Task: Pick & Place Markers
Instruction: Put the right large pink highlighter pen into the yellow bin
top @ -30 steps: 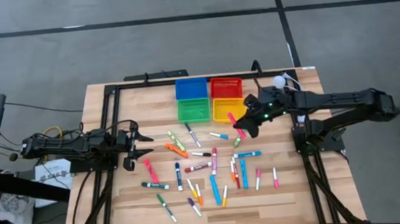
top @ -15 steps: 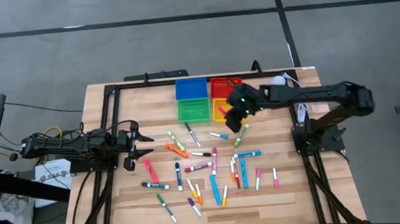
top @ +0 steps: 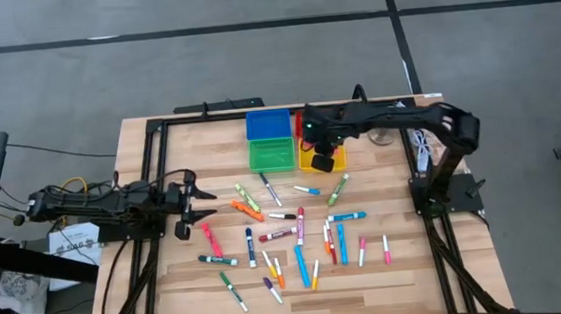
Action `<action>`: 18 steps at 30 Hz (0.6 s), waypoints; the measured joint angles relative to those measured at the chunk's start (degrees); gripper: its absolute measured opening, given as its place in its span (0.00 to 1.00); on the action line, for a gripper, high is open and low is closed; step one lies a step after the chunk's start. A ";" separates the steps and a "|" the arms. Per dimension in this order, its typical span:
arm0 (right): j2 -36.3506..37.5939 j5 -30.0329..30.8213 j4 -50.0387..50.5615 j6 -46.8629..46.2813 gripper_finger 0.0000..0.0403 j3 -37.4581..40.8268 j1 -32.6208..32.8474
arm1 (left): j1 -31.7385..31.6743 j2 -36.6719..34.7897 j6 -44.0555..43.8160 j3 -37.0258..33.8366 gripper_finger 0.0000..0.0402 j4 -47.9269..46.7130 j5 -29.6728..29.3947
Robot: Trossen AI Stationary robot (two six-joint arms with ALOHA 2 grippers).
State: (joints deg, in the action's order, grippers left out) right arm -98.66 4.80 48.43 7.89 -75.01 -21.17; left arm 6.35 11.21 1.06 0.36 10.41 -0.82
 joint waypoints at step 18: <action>-7.66 -0.04 1.15 4.17 0.16 0.04 -0.48 | 0.00 2.09 0.00 0.00 0.44 0.69 -0.02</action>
State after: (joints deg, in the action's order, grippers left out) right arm -106.32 4.76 49.58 12.06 -74.97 -21.65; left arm 6.35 13.30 1.06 0.36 11.11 -0.84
